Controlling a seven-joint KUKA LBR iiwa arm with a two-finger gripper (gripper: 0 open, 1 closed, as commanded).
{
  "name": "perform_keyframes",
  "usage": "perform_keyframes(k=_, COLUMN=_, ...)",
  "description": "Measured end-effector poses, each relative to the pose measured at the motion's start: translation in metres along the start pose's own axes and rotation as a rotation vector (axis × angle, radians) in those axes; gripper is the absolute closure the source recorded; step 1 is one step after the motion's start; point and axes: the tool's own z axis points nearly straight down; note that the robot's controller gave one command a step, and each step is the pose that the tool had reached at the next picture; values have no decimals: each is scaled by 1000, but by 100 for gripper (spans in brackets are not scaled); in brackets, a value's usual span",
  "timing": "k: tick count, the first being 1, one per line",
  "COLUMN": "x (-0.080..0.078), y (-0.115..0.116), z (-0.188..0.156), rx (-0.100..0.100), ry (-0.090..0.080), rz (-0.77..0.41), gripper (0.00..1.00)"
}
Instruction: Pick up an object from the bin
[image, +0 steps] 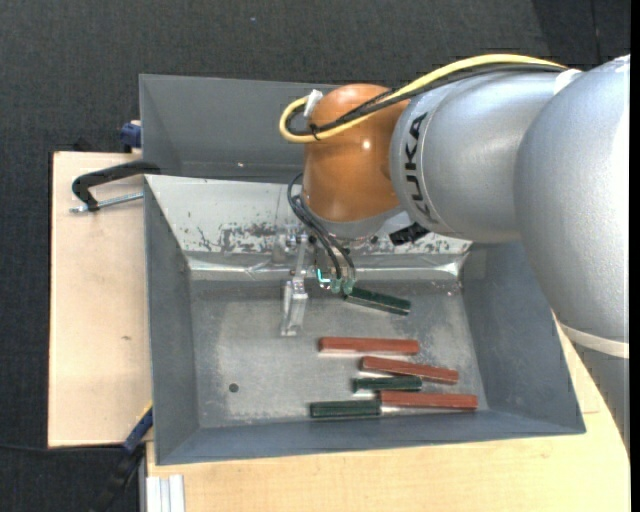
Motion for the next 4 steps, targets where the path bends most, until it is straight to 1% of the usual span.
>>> perform_keyframes(k=1, x=-2, y=0, z=-4, rx=-1, ry=-8, rz=1, gripper=0)
perform_keyframes(k=2, x=3, y=-26, z=7, rx=-3, ry=-11, rz=-156, gripper=0)
perform_keyframes(k=3, x=7, y=-73, z=29, rx=2, ry=-8, rz=-495, gripper=0)
perform_keyframes(k=4, x=17, y=-79, z=61, rx=3, ry=-8, rz=-561, gripper=0)
